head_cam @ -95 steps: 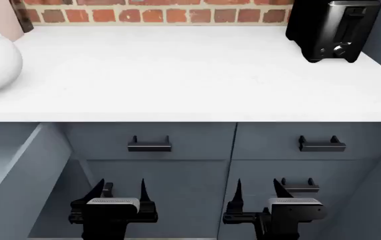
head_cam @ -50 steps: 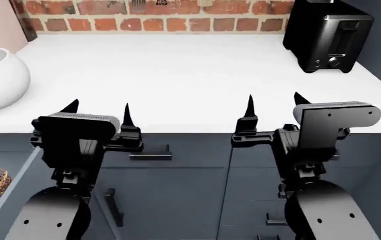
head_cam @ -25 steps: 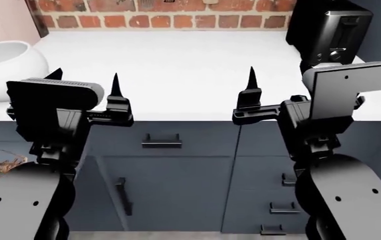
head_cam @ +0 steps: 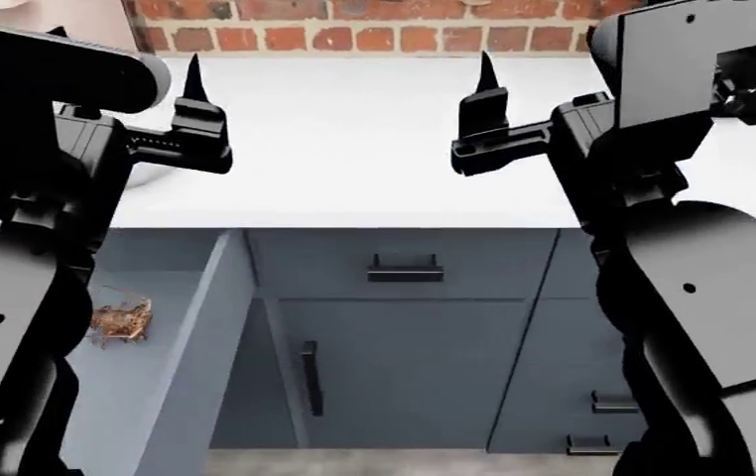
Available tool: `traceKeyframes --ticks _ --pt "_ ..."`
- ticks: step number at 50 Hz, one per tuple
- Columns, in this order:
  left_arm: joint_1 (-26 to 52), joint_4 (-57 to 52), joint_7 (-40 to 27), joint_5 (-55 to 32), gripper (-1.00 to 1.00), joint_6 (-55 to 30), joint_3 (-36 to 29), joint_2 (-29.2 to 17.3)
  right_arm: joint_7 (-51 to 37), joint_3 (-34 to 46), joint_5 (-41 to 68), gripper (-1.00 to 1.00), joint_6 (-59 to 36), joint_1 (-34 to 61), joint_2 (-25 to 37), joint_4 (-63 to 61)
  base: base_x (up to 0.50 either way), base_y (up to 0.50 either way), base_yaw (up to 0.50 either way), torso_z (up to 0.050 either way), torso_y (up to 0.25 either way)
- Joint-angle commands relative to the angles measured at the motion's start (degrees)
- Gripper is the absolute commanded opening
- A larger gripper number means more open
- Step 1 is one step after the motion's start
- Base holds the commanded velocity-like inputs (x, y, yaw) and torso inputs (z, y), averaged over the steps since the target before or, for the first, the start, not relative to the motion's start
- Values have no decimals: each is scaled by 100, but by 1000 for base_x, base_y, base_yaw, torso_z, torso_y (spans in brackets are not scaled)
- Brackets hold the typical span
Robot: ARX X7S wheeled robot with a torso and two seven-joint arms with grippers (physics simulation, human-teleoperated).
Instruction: Place the bar in the bowl and close the drawer.
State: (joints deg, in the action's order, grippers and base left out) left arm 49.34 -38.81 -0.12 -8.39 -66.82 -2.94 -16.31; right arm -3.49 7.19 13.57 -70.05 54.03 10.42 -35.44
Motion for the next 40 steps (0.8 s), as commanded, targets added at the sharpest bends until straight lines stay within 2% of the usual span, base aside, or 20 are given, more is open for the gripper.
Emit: traceKeyframes --ticks 1,17,40 --pt "721 -55 85 27 100 -580 -142 -414 147 66 151 100 -463 636 134 106 0 500 0 0 0" --pt "904 -443 124 -26 100 -1075 29 -620 209 -65 315 100 -937 968 250 -73 0 500 0 0 0" --pt "756 -589 100 -58 100 -1119 174 -670 172 -21 384 100 -914 987 279 -40 0 500 0 0 0"
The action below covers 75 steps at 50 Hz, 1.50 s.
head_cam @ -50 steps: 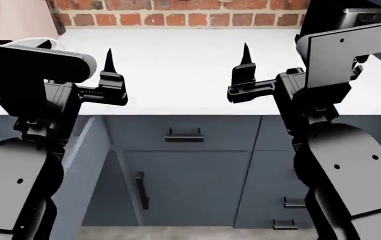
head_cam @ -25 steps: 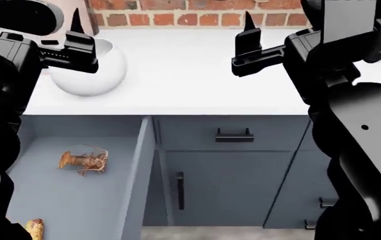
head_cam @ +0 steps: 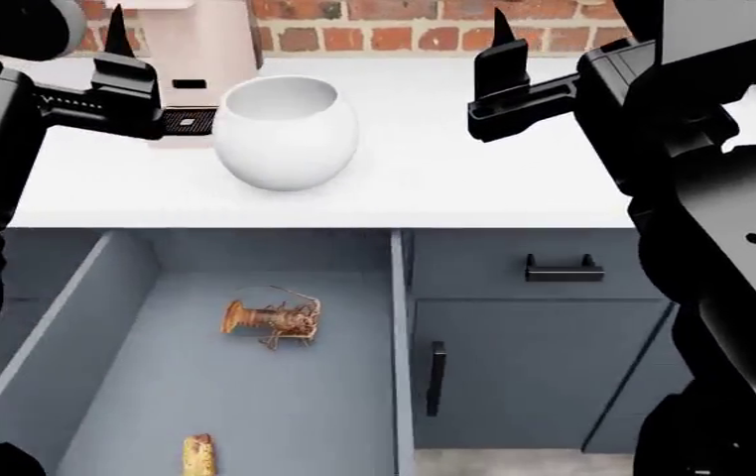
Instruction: Place the bar in the bowl and close the drawer.
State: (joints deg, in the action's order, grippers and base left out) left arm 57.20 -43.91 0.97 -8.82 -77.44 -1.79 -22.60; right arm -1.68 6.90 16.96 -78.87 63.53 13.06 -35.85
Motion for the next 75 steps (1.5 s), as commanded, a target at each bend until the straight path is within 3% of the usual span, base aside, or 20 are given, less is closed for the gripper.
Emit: traceKeyframes --ticks 1,28,42,54,65,75 --pt "-47 -72 -13 -11 100 -42 60 -41 -9 8 50 100 -32 34 14 -1 0 500 0 0 0" --pt "-167 -71 -65 -14 100 49 49 -109 -58 80 100 100 253 -153 11 107 0 476 0 0 0" --pt "-261 -52 -74 -34 100 103 47 -121 -109 -53 166 100 236 -234 -38 63 82 6 0 0 0" --pt "-325 -38 -89 -45 100 148 52 -122 -344 354 -26 100 127 43 -54 532 8 0 0 0 0" --pt "-298 -37 -98 -61 100 138 72 -133 98 994 162 100 510 765 -363 1539 99 0 0 0 0" --pt "-332 -44 -125 -66 100 148 52 -131 59 1313 257 100 229 809 -634 1743 30 0 0 0 0"
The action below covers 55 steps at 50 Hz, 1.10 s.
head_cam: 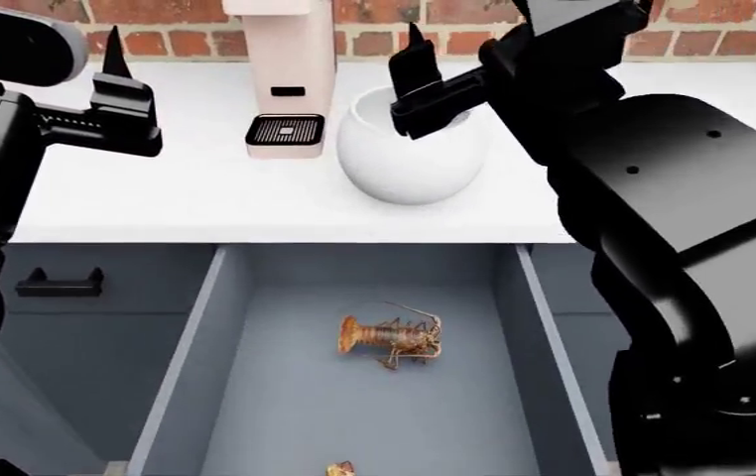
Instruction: Place the bar in the bowl and close the drawer.
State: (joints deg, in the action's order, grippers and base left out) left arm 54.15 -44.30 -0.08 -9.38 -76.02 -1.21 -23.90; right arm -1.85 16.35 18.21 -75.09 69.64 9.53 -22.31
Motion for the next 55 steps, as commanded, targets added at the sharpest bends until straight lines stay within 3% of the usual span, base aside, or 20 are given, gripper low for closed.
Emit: traceKeyframes --ticks 1,9,14,17,19,21,30,44,55 --pt "-22 -14 -18 -14 100 -2 -5 -5 74 395 151 100 -173 199 -330 419 0 0 0 0 0" --pt "-80 1 -36 -16 100 36 -10 -6 110 579 467 100 -523 108 -830 784 0 0 0 0 0" --pt "-142 -62 -49 -11 100 -8 47 -48 -267 677 1473 100 -768 116 -938 1051 0 0 0 0 0" --pt "-136 -138 -34 -25 100 -93 96 -91 -1064 523 2540 100 -869 124 -946 1299 0 0 0 0 0" --pt "-142 -168 -43 -19 100 -129 115 -116 -2426 313 4000 100 -1066 224 -948 1865 0 0 0 0 0" --pt "-145 -195 -44 -21 100 -165 127 -136 -3240 323 4876 100 -1153 226 -943 2185 0 0 0 0 0" --pt "-139 -251 -35 -43 100 -258 172 -185 -5486 802 7254 100 -1110 -237 -920 3074 0 0 0 0 0" --pt "-398 -68 -109 -7 100 86 110 -119 -6417 2148 8747 100 -1233 -761 -711 3437 0 0 0 0 0" --pt "-542 -104 -101 -31 100 122 208 -132 -6555 2667 9168 100 -1003 -1053 -544 3484 0 0 0 0 0"
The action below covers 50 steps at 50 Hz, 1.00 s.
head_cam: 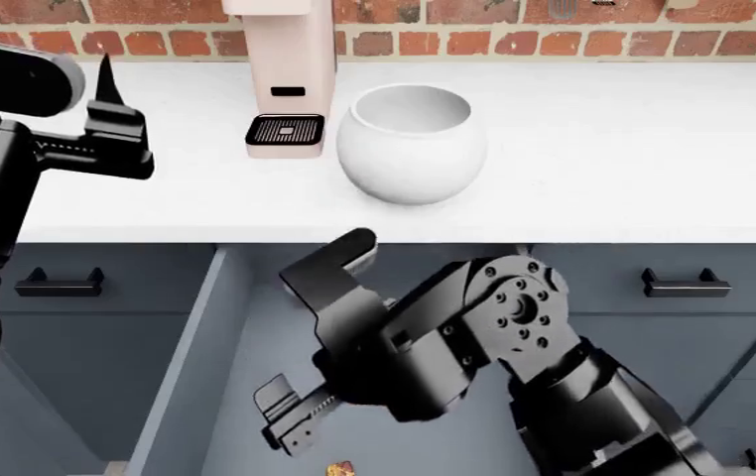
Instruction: Place the bar in the bowl and close the drawer.
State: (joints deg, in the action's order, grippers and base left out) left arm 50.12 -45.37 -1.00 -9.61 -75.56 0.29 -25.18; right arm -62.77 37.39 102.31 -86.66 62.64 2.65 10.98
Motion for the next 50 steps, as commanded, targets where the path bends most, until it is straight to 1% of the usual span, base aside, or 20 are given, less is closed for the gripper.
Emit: traceKeyframes --ticks 1,8,12,15,18,26,34,46,50 --pt "-160 -1 -7 -11 100 80 73 -7 -432 568 742 100 198 -400 143 158 0 0 0 0 0" --pt "-198 9 1 -22 100 96 89 -34 -212 621 551 100 401 -568 156 188 0 0 0 0 0" --pt "-214 15 0 -22 100 105 81 -55 -222 636 529 100 556 -663 185 190 0 0 0 0 0" --pt "-257 29 -10 -17 100 139 69 -58 -480 563 720 100 827 -857 226 25 0 0 0 0 0" --pt "-282 35 -12 -16 100 154 68 -71 -444 470 619 100 1086 -1086 247 -90 0 0 0 0 0" --pt "-354 39 -33 -12 100 195 64 -79 182 365 -60 100 1500 -1277 323 -115 0 0 0 0 0" --pt "-372 57 -47 -20 100 203 37 -76 859 621 -692 100 1569 -1289 420 69 0 0 0 0 0" --pt "-380 38 -52 -36 100 178 60 -106 1374 1063 -1116 100 1452 -1278 507 231 0 0 0 0 0" --pt "-390 34 -48 -42 100 178 70 -126 1473 1193 -1106 100 1356 -1321 502 248 0 0 0 0 0"
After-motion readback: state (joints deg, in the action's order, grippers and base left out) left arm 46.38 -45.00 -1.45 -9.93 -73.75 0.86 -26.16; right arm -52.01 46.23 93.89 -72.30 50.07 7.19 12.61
